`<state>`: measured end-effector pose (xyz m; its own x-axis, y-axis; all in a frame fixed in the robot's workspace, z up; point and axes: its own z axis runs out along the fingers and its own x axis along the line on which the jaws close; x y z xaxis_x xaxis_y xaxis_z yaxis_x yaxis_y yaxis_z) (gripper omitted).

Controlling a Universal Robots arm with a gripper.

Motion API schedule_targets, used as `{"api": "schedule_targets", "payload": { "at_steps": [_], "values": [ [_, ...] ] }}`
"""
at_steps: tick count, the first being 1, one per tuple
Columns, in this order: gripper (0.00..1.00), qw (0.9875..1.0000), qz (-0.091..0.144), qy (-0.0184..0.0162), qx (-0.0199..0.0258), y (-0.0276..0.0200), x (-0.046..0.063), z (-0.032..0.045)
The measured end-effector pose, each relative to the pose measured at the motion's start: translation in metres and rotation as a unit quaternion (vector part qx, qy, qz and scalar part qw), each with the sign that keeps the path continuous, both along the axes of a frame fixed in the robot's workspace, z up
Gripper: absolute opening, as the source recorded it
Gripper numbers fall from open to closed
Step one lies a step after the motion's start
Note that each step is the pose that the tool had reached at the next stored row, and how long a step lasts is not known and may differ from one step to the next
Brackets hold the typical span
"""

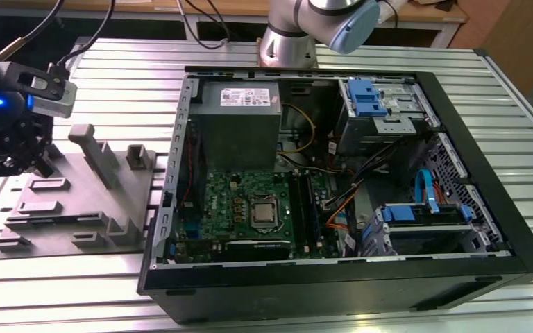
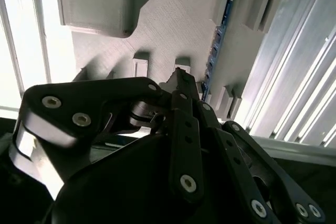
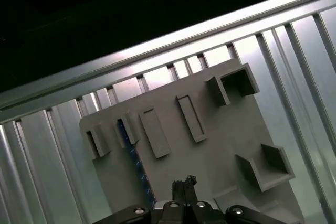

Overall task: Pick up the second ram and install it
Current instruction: 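Pick up the second ram and move it above second insertion slot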

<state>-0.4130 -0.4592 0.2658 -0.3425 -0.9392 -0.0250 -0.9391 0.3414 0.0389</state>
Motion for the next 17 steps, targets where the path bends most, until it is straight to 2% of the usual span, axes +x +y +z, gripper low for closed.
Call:
{"api": "schedule_targets", "payload": {
  "at_steps": [3, 6, 10, 15, 17],
  "values": [
    [0.10, 0.9996, 0.027, 0.0000, 0.0000, 0.0000, 0.0000, -0.0007],
    [0.10, 0.9985, 0.055, 0.0000, 0.0000, 0.0000, 0.0000, -0.0015],
    [0.10, 0.9959, 0.091, 0.0000, 0.0000, 0.0000, 0.0000, -0.0026],
    [0.10, 0.9911, 0.133, 0.0000, -0.0005, 0.0000, 0.0000, -0.0040],
    [0.10, 0.9910, 0.134, 0.0001, -0.0005, 0.0000, 0.0000, -0.0040]
  ]
}}
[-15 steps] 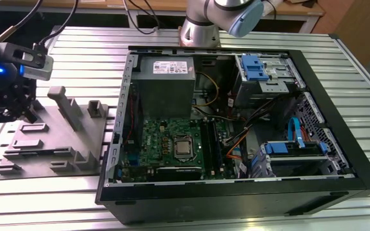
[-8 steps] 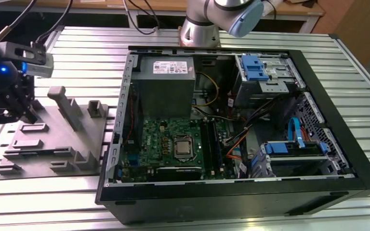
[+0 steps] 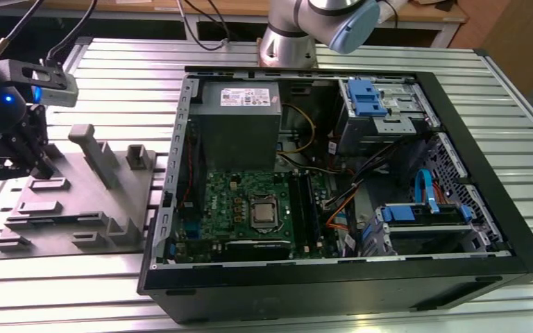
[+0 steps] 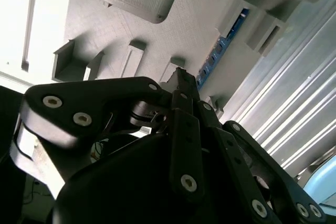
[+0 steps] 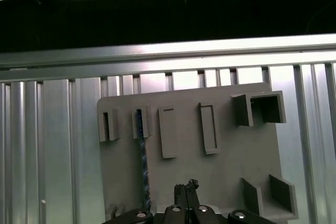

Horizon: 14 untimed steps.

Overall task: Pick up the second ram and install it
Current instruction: 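Pick up the second ram and move it above second insertion slot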

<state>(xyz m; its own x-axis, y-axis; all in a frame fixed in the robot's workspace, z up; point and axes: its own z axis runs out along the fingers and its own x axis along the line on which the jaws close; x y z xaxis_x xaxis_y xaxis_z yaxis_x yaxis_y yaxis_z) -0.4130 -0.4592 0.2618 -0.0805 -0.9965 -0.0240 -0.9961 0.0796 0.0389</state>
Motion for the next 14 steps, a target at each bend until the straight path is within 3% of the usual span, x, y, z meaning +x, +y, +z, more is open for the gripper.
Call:
{"api": "schedule_targets", "payload": {
  "at_steps": [8, 14],
  "values": [
    [0.10, 1.0000, 0.000, 0.0000, -0.0005, -0.0007, -0.0004, -0.0022],
    [0.10, 1.0000, 0.000, -0.0001, -0.0006, -0.0070, -0.0005, -0.0045]
  ]
}}
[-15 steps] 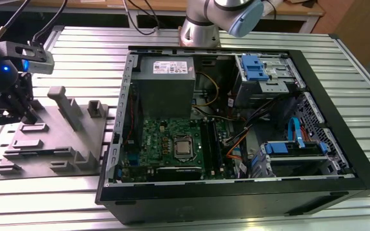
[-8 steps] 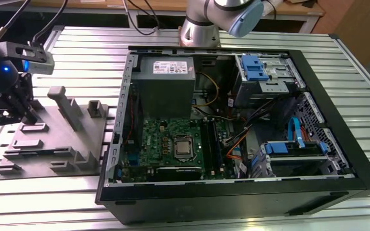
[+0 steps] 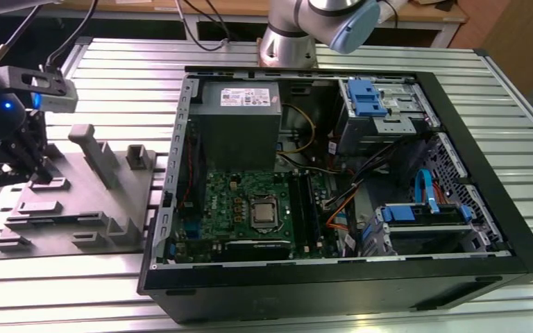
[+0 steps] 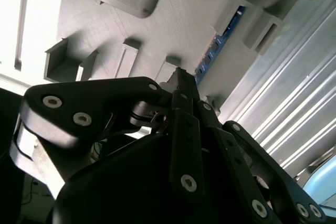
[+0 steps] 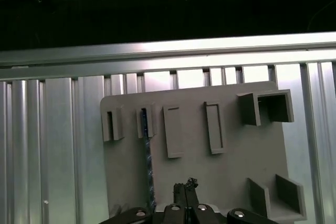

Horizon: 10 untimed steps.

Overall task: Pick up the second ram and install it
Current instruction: 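Pick up the second ram and move it above second insertion slot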

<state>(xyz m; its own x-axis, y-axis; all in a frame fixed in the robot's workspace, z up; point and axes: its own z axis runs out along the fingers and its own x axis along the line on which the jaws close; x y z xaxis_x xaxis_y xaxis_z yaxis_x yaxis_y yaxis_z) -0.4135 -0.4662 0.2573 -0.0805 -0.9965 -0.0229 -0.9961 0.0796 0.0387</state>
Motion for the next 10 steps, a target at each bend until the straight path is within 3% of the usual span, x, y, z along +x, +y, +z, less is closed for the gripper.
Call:
{"api": "schedule_targets", "payload": {
  "at_steps": [5, 10],
  "values": [
    [0.10, 1.0000, 0.000, -0.0001, 0.0000, -0.0069, -0.0008, -0.0023],
    [0.10, 1.0000, 0.000, 0.0000, 0.0000, -0.0104, -0.0047, -0.0069]
  ]
}}
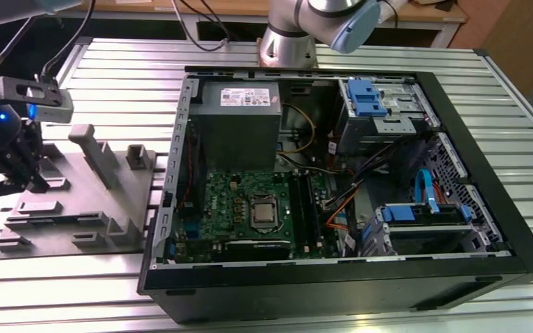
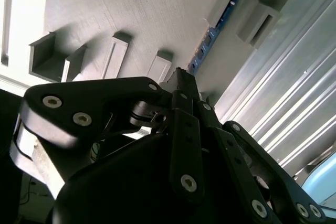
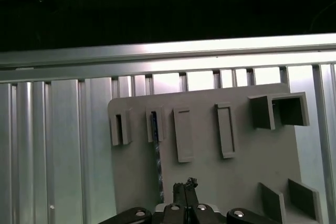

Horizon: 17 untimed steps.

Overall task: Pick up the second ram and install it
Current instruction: 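Pick up the second ram and move it above second insertion slot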

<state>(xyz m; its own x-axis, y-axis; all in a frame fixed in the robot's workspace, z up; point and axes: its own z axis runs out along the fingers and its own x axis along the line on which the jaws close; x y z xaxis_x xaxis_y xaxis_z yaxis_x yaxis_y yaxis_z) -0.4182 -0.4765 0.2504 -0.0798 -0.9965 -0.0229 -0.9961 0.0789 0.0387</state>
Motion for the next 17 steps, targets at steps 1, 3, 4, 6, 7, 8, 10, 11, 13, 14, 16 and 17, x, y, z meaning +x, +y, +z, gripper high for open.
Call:
{"api": "schedule_targets", "payload": {
  "at_steps": [1, 3, 4, 6, 7, 8, 10, 11, 13, 14, 16, 17],
  "values": [
    [0.10, 1.0000, 0.000, 0.0000, 0.0000, -0.0006, -0.001, -0.0017],
    [0.10, 1.0000, 0.001, -0.0001, 0.0001, -0.0016, -0.001, -0.0053],
    [0.10, 1.0000, 0.001, 0.0000, 0.0000, -0.0020, -0.002, -0.0070],
    [0.10, 1.0000, 0.002, 0.0000, 0.0000, -0.0029, -0.002, -0.0099],
    [0.10, 1.0000, 0.003, 0.0000, 0.0000, -0.0033, -0.003, -0.0104],
    [0.10, 1.0000, 0.005, 0.0000, 0.0000, -0.0036, -0.004, -0.0110],
    [0.10, 1.0000, 0.007, 0.0000, 0.0000, -0.0045, -0.005, -0.0124],
    [0.10, 1.0000, 0.009, 0.0000, 0.0000, -0.0051, -0.006, -0.0131],
    [0.10, 0.9999, 0.013, -0.0001, 0.0001, -0.0061, -0.006, -0.0145],
    [0.10, 0.9999, 0.016, 0.0001, 0.0000, -0.0069, -0.006, -0.0153],
    [0.10, 0.9998, 0.021, 0.0002, 0.0000, -0.0083, -0.006, -0.0170],
    [0.10, 0.9997, 0.025, 0.0001, 0.0001, -0.0085, -0.006, -0.0180]
  ]
}}
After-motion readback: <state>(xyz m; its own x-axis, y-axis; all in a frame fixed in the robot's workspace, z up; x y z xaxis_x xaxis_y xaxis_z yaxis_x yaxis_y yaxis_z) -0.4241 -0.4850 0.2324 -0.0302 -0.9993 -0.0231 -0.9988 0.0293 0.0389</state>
